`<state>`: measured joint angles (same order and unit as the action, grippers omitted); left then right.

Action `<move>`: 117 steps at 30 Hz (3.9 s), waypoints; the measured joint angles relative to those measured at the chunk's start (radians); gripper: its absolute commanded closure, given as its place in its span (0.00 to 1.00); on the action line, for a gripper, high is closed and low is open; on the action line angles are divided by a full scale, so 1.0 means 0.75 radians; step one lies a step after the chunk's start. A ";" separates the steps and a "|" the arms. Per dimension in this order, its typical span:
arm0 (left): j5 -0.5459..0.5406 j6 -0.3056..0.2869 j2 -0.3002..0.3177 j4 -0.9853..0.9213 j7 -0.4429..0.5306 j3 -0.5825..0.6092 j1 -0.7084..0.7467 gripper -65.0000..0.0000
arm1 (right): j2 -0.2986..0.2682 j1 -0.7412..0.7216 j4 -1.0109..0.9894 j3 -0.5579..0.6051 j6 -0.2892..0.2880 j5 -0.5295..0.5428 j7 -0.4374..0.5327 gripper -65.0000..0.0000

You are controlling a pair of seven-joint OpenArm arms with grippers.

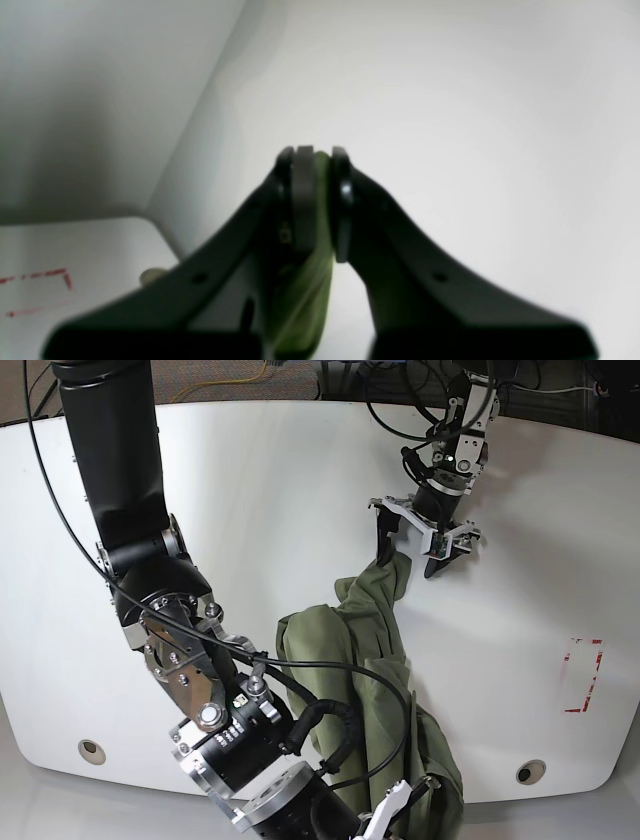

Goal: Layout the t-shirt on the table in an organized manner, then fold the t-shirt properly
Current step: 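Lift the shirt with the right gripper and reach the left gripper toward it, then grasp another part of the shirt with the left gripper, then lift the shirt with both grippers, spread apart, and lay it flat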

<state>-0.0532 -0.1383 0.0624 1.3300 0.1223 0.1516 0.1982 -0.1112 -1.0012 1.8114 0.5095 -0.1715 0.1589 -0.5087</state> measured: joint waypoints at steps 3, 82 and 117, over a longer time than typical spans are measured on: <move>0.001 0.000 0.000 -0.021 0.026 0.000 -0.015 0.27 | -0.001 -0.005 -0.001 0.000 -0.001 0.005 -0.002 1.00; -0.012 -0.277 0.077 0.820 -0.817 -0.620 -0.270 1.00 | -0.211 0.111 -0.345 -0.781 0.018 0.248 -0.022 1.00; -0.019 -0.405 0.222 0.856 -1.391 -0.824 -1.074 1.00 | -0.308 -0.255 -0.692 -0.775 0.058 0.250 -0.071 1.00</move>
<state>-0.0673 -0.4423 0.2291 1.9717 -0.9211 -0.4667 -0.6071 -0.3424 -1.1927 1.2926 -0.0715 -0.1280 0.3462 -0.5621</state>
